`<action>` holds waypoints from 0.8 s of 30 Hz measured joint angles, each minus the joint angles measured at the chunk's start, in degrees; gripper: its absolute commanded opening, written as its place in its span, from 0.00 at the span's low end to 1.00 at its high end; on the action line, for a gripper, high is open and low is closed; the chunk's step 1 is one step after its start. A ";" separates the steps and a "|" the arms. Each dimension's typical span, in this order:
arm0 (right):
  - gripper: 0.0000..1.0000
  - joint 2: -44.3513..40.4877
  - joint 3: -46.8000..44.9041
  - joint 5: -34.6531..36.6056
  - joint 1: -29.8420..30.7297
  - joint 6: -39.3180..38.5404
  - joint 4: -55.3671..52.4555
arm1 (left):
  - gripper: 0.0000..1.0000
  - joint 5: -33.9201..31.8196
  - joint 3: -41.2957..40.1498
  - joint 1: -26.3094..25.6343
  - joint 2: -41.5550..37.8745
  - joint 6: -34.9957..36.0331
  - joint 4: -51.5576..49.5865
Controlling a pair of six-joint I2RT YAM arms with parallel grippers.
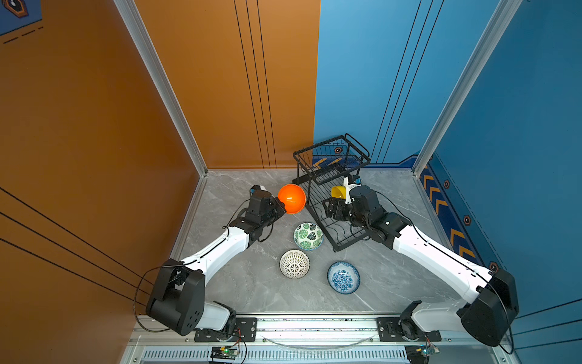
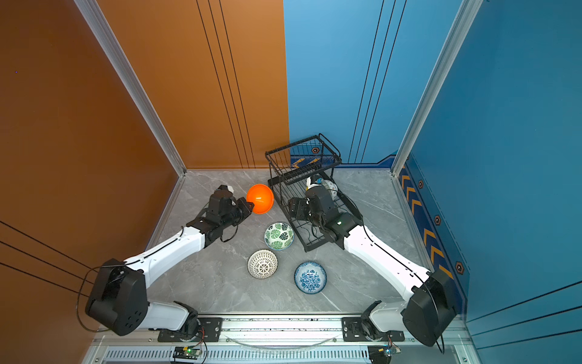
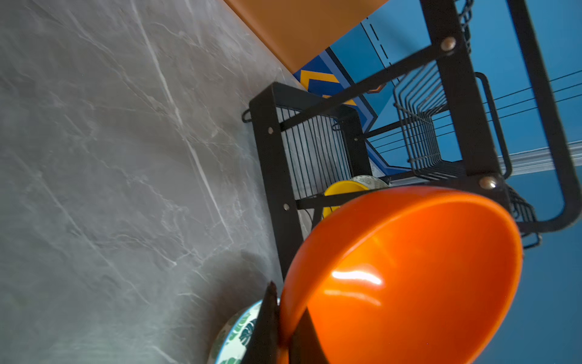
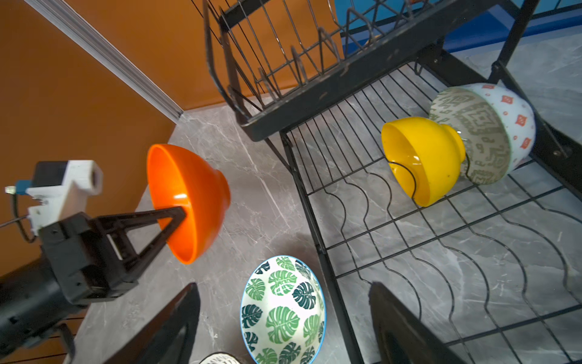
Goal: Load bowls into a dish rack
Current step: Pick up the bowl from the top-center of the table, then place the bowl in the dish rack.
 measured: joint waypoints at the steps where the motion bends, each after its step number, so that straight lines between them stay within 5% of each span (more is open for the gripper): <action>1: 0.79 -0.85 -0.50 0.07 0.48 0.57 0.50 | 0.00 -0.85 0.00 -1.86 0.00 -1.07 1.18; 7: 0.68 -5.68 -4.28 1.16 0.85 3.39 1.90 | 0.00 -4.02 0.22 -9.01 0.26 -5.49 6.34; 18: 0.58 -8.02 -9.01 1.97 1.20 5.31 2.10 | 0.00 -8.07 1.73 -14.82 4.15 -7.13 10.27; 24: 0.43 -8.31 -9.38 2.38 0.37 5.81 2.54 | 0.00 -8.90 2.34 -16.17 5.07 -7.13 11.58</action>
